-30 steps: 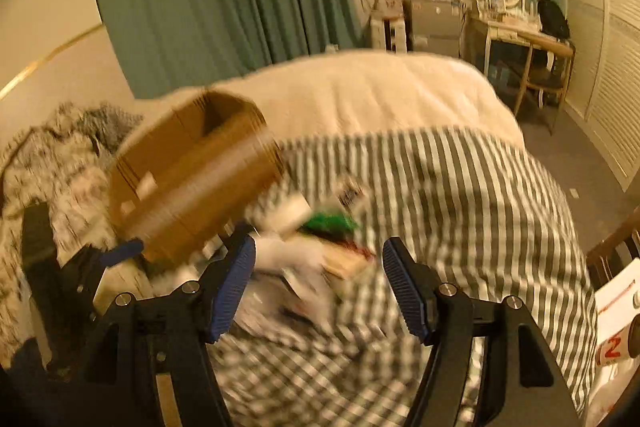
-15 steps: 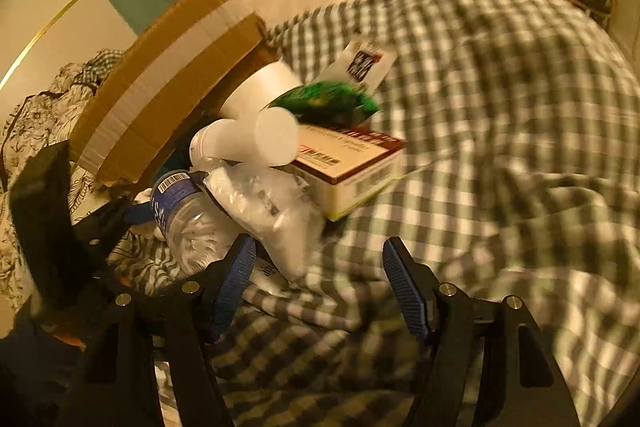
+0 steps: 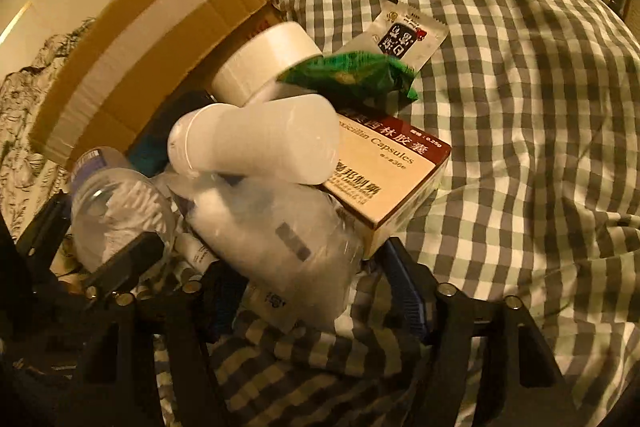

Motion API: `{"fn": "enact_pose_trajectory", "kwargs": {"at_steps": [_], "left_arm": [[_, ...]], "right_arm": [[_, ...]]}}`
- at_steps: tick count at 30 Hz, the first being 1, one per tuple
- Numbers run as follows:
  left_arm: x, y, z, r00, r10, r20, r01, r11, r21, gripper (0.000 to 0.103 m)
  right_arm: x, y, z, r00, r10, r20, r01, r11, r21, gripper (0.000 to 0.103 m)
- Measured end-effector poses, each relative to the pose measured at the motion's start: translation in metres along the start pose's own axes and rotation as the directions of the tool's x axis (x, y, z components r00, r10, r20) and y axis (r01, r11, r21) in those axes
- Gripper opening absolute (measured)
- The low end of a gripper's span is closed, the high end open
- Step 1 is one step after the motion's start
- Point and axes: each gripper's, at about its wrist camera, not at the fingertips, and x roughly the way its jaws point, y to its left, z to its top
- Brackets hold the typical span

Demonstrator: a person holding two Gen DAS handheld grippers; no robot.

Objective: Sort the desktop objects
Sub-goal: 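Put the floss jar in the box with the left gripper while the right gripper carries a foil bag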

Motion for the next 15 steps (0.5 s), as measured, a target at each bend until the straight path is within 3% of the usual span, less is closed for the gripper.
{"fn": "enact_pose_trajectory", "kwargs": {"at_steps": [2, 4, 6, 12, 15], "left_arm": [[0.003, 0.004, -0.002, 1.000, 0.011, -0.004, -0.011, 1.000, -0.019, 0.092], [0.005, 0.006, 0.001, 1.000, 0.018, -0.006, -0.018, 0.999, -0.029, 0.092], [0.004, 0.006, 0.001, 1.000, 0.021, 0.001, -0.021, 0.999, -0.039, 0.092], [-0.012, 0.008, -0.001, 0.999, -0.005, 0.040, 0.008, 0.997, -0.075, 0.092], [-0.025, 0.004, -0.002, 0.998, 0.010, 0.066, -0.006, 0.998, -0.062, 0.092]], "right_arm": [[-0.002, 0.004, -0.004, 1.000, 0.015, 0.013, -0.015, 1.000, -0.008, 0.031], [-0.009, 0.012, -0.011, 0.999, 0.024, 0.034, -0.024, 1.000, -0.020, 0.027], [-0.018, 0.021, -0.019, 0.997, -0.014, 0.071, 0.018, 0.999, -0.050, 0.018], [-0.069, 0.043, -0.046, 0.978, -0.102, 0.182, 0.122, 0.987, -0.104, 0.016], [-0.093, 0.039, -0.046, 0.969, -0.111, 0.219, 0.131, 0.989, -0.075, 0.016]]}}
